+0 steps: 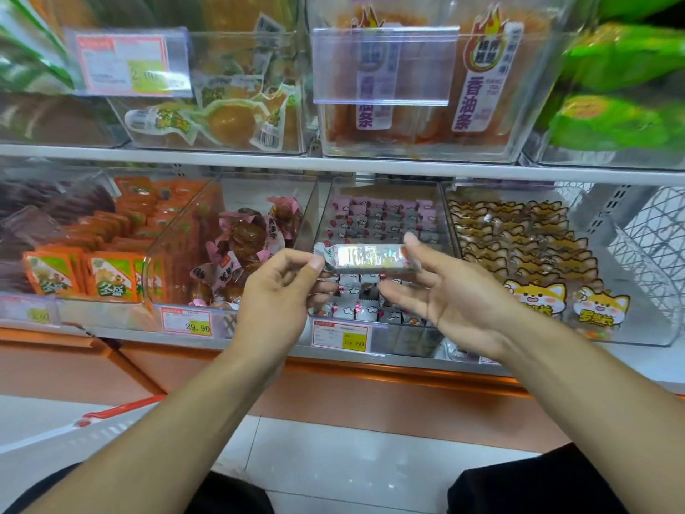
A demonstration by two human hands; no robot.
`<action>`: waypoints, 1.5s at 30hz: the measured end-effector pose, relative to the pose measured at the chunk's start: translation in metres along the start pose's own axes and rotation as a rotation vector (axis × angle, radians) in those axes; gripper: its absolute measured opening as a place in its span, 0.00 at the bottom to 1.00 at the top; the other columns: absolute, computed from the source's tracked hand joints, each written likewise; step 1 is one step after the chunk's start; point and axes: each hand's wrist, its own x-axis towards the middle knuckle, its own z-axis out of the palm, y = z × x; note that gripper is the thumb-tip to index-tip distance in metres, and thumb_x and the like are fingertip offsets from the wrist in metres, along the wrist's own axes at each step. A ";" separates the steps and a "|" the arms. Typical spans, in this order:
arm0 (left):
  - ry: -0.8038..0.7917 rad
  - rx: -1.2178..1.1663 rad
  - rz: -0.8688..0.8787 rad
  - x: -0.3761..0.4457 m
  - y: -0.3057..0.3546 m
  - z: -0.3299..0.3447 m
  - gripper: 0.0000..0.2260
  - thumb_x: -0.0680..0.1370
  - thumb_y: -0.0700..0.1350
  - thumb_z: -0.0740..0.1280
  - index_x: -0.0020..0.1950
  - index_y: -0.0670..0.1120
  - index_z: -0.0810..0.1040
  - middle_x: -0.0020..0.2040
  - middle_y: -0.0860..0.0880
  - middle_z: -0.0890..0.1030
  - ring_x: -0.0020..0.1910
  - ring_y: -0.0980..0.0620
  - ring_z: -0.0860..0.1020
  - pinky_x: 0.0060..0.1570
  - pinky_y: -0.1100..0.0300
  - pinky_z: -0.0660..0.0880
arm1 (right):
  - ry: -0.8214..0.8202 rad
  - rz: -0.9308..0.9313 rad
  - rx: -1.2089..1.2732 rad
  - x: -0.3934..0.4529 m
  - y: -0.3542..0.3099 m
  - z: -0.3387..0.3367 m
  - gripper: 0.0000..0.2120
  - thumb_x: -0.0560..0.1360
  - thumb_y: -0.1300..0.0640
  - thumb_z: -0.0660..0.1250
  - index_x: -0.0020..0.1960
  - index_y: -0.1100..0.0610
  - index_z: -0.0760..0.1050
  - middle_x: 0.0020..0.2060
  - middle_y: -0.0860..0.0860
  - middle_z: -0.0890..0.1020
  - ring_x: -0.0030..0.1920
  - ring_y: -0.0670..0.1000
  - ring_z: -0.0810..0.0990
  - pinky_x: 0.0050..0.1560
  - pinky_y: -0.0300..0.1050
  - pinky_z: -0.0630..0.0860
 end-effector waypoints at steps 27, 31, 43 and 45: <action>-0.246 -0.073 0.055 0.000 -0.005 0.000 0.16 0.71 0.30 0.75 0.53 0.47 0.83 0.55 0.51 0.85 0.55 0.50 0.84 0.51 0.60 0.81 | -0.148 0.005 -0.301 0.003 -0.001 -0.006 0.10 0.80 0.55 0.68 0.55 0.60 0.81 0.48 0.57 0.87 0.45 0.54 0.86 0.52 0.47 0.84; -0.214 -0.118 -0.056 0.002 -0.006 0.000 0.18 0.69 0.46 0.77 0.57 0.46 0.81 0.56 0.49 0.85 0.56 0.50 0.84 0.51 0.56 0.82 | -0.135 -0.015 -0.254 0.001 -0.001 -0.002 0.09 0.78 0.70 0.66 0.55 0.62 0.80 0.52 0.62 0.86 0.48 0.57 0.86 0.48 0.46 0.85; -0.116 0.699 0.302 -0.005 -0.019 0.002 0.18 0.76 0.47 0.74 0.66 0.52 0.76 0.62 0.57 0.80 0.58 0.62 0.77 0.63 0.63 0.74 | 0.185 -0.594 -0.592 0.011 -0.007 -0.006 0.13 0.74 0.63 0.75 0.54 0.49 0.78 0.49 0.48 0.87 0.50 0.44 0.85 0.50 0.37 0.81; -0.216 0.970 0.405 -0.012 -0.028 0.008 0.29 0.78 0.53 0.71 0.76 0.52 0.67 0.72 0.54 0.71 0.69 0.60 0.67 0.71 0.62 0.62 | 0.147 -0.643 -0.677 0.015 -0.006 -0.007 0.14 0.73 0.62 0.76 0.54 0.48 0.78 0.49 0.46 0.86 0.49 0.42 0.85 0.49 0.37 0.81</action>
